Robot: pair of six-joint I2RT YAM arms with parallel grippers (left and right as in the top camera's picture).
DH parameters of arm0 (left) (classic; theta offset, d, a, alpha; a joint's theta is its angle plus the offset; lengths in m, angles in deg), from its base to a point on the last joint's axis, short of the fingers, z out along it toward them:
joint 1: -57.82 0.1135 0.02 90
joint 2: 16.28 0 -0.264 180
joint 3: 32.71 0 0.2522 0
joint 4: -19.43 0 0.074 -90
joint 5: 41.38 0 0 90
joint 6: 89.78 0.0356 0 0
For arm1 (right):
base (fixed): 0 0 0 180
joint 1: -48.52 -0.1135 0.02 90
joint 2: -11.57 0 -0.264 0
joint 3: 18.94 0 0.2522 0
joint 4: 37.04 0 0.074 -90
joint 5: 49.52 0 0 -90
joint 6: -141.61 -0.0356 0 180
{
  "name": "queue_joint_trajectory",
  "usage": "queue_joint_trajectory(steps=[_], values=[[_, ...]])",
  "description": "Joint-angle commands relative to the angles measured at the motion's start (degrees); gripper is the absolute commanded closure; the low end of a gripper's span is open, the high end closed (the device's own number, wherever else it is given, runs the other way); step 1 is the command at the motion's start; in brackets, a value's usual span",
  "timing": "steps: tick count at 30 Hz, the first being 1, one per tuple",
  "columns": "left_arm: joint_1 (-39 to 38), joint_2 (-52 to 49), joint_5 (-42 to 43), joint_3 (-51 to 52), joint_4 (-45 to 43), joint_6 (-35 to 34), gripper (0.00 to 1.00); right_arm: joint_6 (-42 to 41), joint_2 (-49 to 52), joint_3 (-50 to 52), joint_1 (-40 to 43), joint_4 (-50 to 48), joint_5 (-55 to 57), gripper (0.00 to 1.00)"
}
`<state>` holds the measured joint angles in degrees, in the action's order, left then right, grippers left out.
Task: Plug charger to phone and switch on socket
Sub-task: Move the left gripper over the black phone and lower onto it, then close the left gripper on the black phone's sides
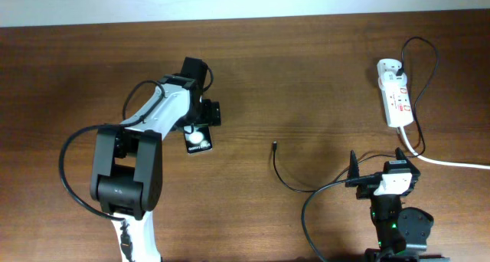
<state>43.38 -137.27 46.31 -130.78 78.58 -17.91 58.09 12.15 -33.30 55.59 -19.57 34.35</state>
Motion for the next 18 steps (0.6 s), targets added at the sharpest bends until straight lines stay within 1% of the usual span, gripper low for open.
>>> queue_joint_trajectory(steps=[1, 3, 6, 7, 9, 10, 13, 14, 16, 18], values=[[-0.09, -3.56, 7.45, 1.92, 0.76, 3.72, 0.0, 0.35, -0.37, 0.28, -0.26, 0.35, -0.55, 0.01], [0.0, -3.58, 6.97, 1.92, 0.09, 3.72, 0.01, 0.35, -0.39, 0.28, -0.26, 0.35, -0.55, 0.01], [0.63, -3.56, 0.63, 1.92, -2.78, 3.72, 0.01, 0.35, -0.39, 0.28, -0.26, 0.35, -0.55, 0.01], [0.74, -3.56, -0.31, 1.92, -3.19, 3.69, 0.01, 0.35, -0.39, 0.28, -0.26, 0.35, -0.55, 0.01], [0.59, -3.63, 2.51, 1.92, -3.13, 3.61, 0.01, 0.35, -0.39, 0.28, -0.26, 0.35, -0.55, 0.01], [0.57, -3.63, 3.58, 1.92, -3.15, 2.51, 0.07, 0.35, -0.37, 0.28, -0.26, 0.35, -0.55, 0.01], [1.07, -3.63, 3.26, 1.7, -4.13, 2.38, 0.07, 0.35, -0.37, 0.28, -0.26, 0.35, -0.55, 0.01], [1.73, -3.63, 2.54, 1.68, -3.91, 2.36, 0.09, 0.35, -0.39, 0.28, -0.26, 0.35, -0.55, 0.01], [2.8, -3.63, 2.56, 1.7, -2.23, 1.22, 0.11, 0.35, -0.37, 0.28, -0.26, 0.35, -0.55, 0.01], [2.6, -3.76, 2.89, 1.77, 0.39, 0.81, 0.15, 0.35, -0.37, 0.28, -0.26, 0.35, -0.55, 0.01]])
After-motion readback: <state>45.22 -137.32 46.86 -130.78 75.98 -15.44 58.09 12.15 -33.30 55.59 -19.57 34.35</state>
